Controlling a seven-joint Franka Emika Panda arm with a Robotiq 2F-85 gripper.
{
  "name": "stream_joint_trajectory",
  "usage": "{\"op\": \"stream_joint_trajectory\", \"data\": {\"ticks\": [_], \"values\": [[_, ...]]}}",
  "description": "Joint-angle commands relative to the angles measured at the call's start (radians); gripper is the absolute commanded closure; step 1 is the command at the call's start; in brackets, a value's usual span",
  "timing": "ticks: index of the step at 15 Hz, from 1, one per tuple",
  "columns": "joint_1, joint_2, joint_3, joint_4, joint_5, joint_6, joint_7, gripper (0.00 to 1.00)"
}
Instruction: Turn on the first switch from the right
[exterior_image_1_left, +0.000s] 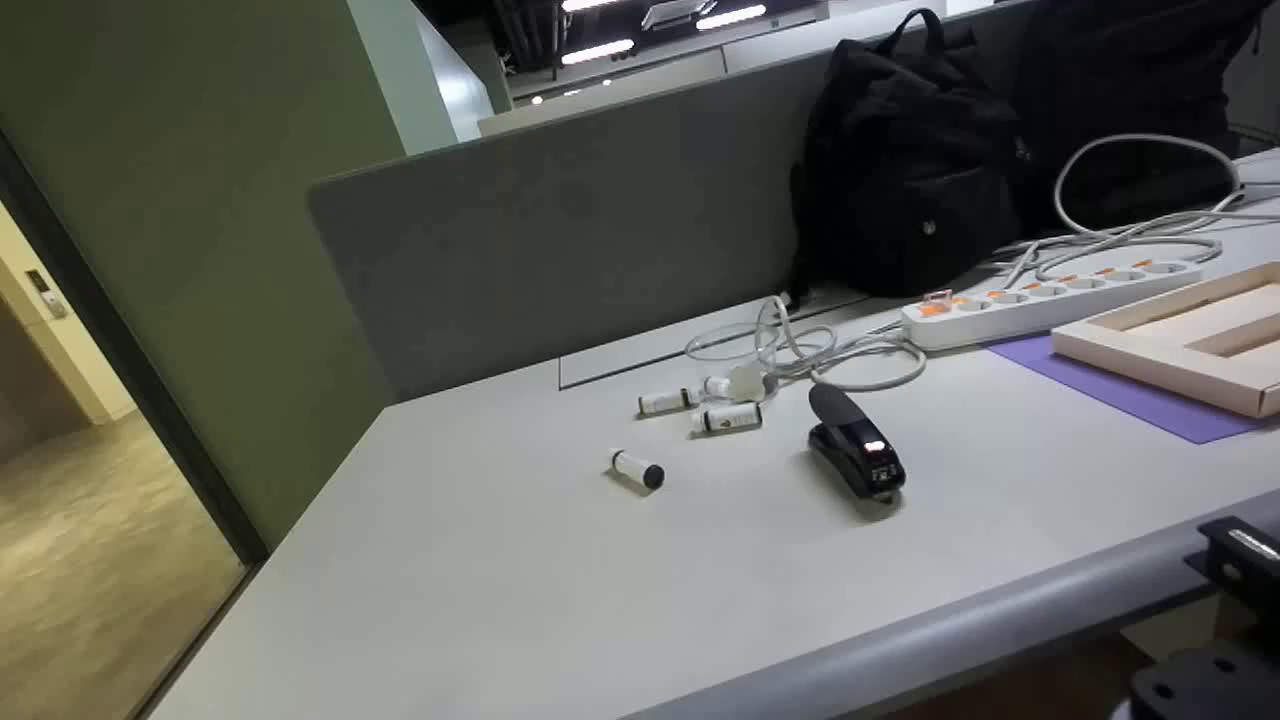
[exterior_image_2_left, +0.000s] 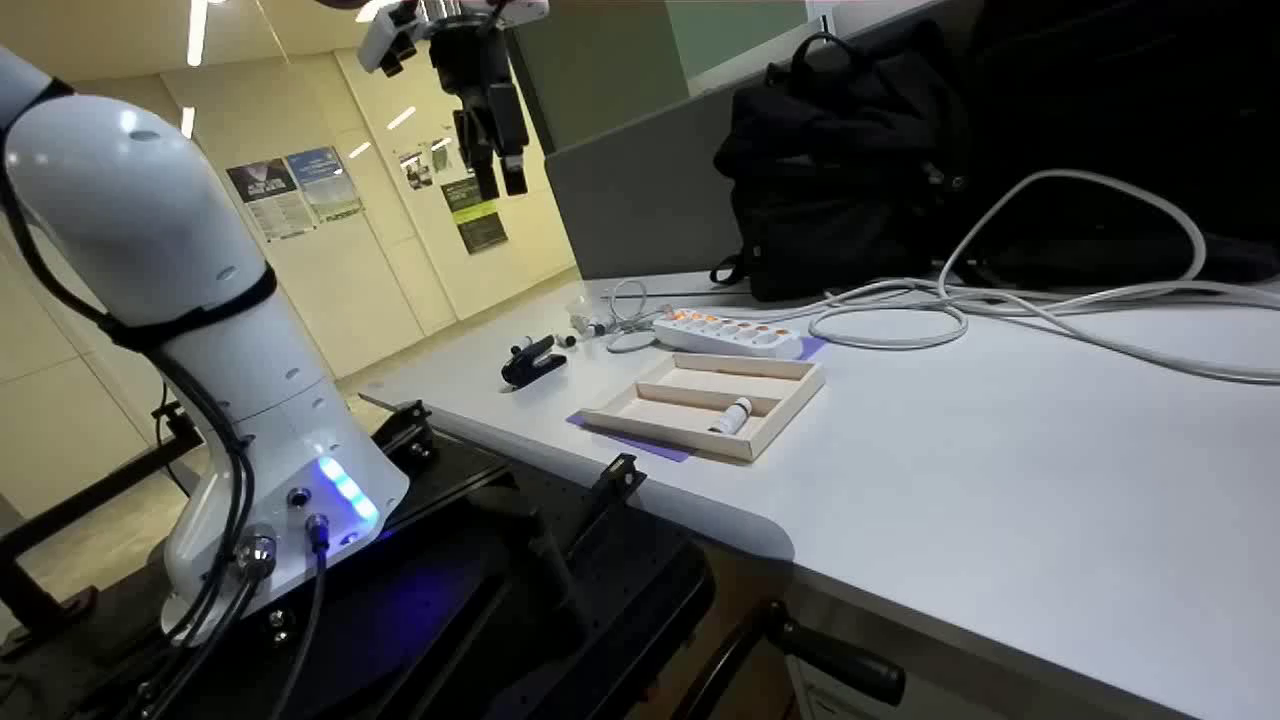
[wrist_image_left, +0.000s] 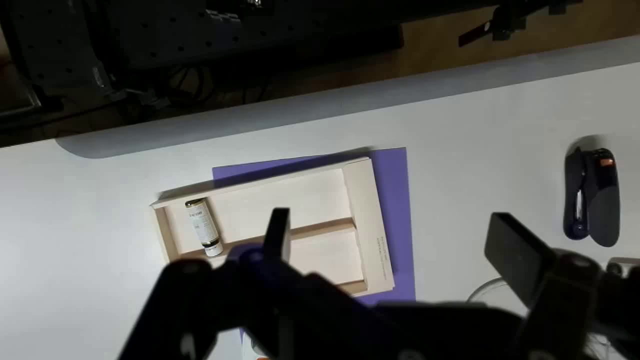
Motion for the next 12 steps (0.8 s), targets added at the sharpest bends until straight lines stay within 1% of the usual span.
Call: {"op": "stream_joint_trajectory", "data": {"ticks": [1,8,11,12], "values": [[-0.003,0.001,0.003,0.001,0.002,-0.002,-0.002,0.0],[-0.003,0.001,0.003,0.001,0.002,-0.002,-0.002,0.0],[-0.004,0.137,-0.064,0.079,-0.018,0.165,-0.14,0.0],[-0.014,0.205,-0.085,0.123,-0.03,0.226,-0.175,0.0]]}}
